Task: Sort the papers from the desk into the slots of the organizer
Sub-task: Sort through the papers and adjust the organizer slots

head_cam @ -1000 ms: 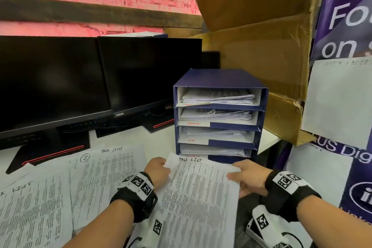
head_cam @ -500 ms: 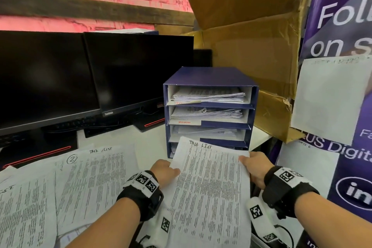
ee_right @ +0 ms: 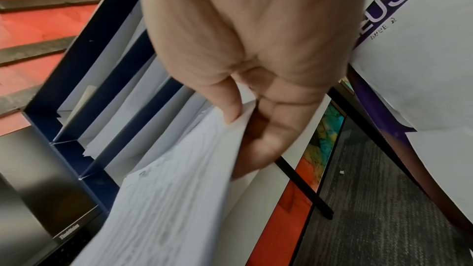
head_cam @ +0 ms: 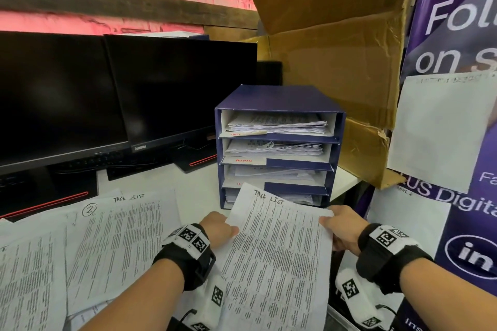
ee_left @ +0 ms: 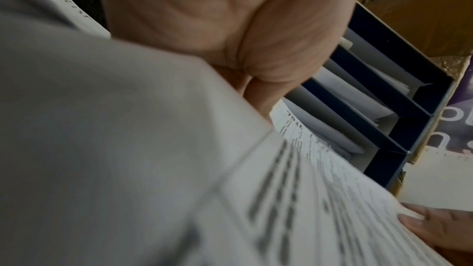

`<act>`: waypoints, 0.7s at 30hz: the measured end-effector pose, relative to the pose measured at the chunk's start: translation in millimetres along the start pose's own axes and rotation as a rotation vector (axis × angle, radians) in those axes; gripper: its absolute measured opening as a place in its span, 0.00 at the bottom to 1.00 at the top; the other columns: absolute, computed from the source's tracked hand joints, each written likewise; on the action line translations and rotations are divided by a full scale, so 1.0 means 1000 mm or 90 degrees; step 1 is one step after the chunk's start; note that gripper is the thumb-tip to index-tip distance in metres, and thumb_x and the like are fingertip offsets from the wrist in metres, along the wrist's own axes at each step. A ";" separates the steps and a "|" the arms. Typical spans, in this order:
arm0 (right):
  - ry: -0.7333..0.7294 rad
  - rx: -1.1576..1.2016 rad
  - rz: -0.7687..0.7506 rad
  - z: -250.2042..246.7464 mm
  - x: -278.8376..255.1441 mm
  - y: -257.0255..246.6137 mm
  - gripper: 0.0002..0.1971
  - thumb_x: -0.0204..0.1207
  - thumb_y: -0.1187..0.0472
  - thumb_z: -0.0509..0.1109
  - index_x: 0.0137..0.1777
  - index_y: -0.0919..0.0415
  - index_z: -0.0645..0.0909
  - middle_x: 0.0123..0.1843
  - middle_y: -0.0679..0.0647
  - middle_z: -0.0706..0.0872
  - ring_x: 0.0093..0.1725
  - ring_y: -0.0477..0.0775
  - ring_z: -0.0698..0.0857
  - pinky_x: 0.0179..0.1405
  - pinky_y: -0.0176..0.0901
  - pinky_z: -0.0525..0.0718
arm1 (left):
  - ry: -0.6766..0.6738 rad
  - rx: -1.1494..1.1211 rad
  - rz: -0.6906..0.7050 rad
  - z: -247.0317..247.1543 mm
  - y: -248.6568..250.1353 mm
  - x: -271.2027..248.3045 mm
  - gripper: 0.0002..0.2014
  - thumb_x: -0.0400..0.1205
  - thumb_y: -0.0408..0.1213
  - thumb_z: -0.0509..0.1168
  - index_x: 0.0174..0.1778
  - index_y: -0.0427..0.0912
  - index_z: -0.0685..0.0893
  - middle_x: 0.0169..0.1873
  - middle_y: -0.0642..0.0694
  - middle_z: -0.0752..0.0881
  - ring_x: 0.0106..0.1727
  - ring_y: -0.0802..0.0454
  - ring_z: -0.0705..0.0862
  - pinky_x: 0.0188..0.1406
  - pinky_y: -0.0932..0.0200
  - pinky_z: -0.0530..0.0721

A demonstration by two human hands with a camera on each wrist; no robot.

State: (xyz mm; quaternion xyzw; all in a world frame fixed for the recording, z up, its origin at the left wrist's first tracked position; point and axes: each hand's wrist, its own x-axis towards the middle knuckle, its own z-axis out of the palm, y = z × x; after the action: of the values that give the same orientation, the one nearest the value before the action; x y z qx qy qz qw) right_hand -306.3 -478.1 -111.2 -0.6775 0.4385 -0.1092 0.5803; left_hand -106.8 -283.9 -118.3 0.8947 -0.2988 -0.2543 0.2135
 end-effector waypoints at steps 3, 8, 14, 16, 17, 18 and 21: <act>-0.022 0.016 -0.050 -0.005 -0.006 -0.007 0.10 0.84 0.67 0.60 0.62 0.64 0.78 0.51 0.66 0.89 0.46 0.61 0.89 0.37 0.54 0.90 | -0.036 -0.088 0.047 -0.008 -0.008 -0.004 0.17 0.83 0.41 0.61 0.66 0.39 0.80 0.63 0.43 0.84 0.62 0.46 0.83 0.68 0.50 0.79; -0.070 0.126 -0.142 -0.016 -0.012 -0.023 0.13 0.84 0.65 0.62 0.66 0.67 0.78 0.57 0.69 0.88 0.53 0.66 0.87 0.54 0.62 0.86 | -0.075 -0.342 0.123 -0.031 -0.013 -0.020 0.11 0.85 0.32 0.60 0.61 0.41 0.82 0.58 0.40 0.88 0.60 0.41 0.86 0.65 0.39 0.81; -0.153 0.208 -0.204 -0.014 -0.033 -0.064 0.17 0.84 0.58 0.60 0.69 0.62 0.77 0.63 0.65 0.86 0.63 0.67 0.85 0.57 0.61 0.84 | 0.065 -0.459 0.133 -0.065 0.014 -0.020 0.10 0.86 0.40 0.59 0.51 0.46 0.87 0.54 0.37 0.89 0.58 0.36 0.86 0.65 0.33 0.79; -0.165 0.189 -0.209 -0.012 -0.042 -0.075 0.14 0.83 0.61 0.62 0.67 0.61 0.79 0.60 0.63 0.88 0.60 0.66 0.87 0.57 0.61 0.84 | 0.110 -0.517 0.135 -0.072 0.027 -0.016 0.11 0.85 0.40 0.61 0.55 0.41 0.86 0.55 0.35 0.88 0.58 0.36 0.86 0.64 0.33 0.80; -0.163 0.183 -0.211 -0.011 -0.045 -0.079 0.14 0.83 0.61 0.63 0.66 0.61 0.79 0.59 0.62 0.89 0.58 0.65 0.88 0.59 0.62 0.84 | 0.141 -0.519 0.140 -0.076 0.033 -0.016 0.13 0.85 0.40 0.62 0.58 0.36 0.84 0.57 0.33 0.87 0.59 0.35 0.85 0.64 0.34 0.80; -0.156 0.179 -0.215 -0.011 -0.047 -0.083 0.13 0.83 0.62 0.63 0.66 0.60 0.79 0.58 0.61 0.90 0.57 0.65 0.89 0.60 0.63 0.83 | 0.171 -0.497 0.135 -0.078 0.039 -0.017 0.15 0.84 0.42 0.62 0.59 0.34 0.83 0.58 0.32 0.86 0.60 0.34 0.84 0.64 0.35 0.81; -0.139 0.187 -0.217 -0.012 -0.049 -0.091 0.14 0.82 0.66 0.64 0.67 0.63 0.80 0.57 0.62 0.90 0.57 0.65 0.89 0.60 0.63 0.83 | 0.199 -0.461 0.115 -0.082 0.047 -0.021 0.18 0.83 0.44 0.64 0.59 0.32 0.83 0.58 0.31 0.85 0.60 0.33 0.84 0.62 0.37 0.82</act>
State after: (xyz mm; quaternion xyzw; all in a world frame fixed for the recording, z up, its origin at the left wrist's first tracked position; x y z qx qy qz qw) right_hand -300.3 -456.2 -9.7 -0.6574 0.2324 -0.1943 0.6899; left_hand -93.7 -285.6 -22.7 0.7597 -0.2312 -0.1844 0.5792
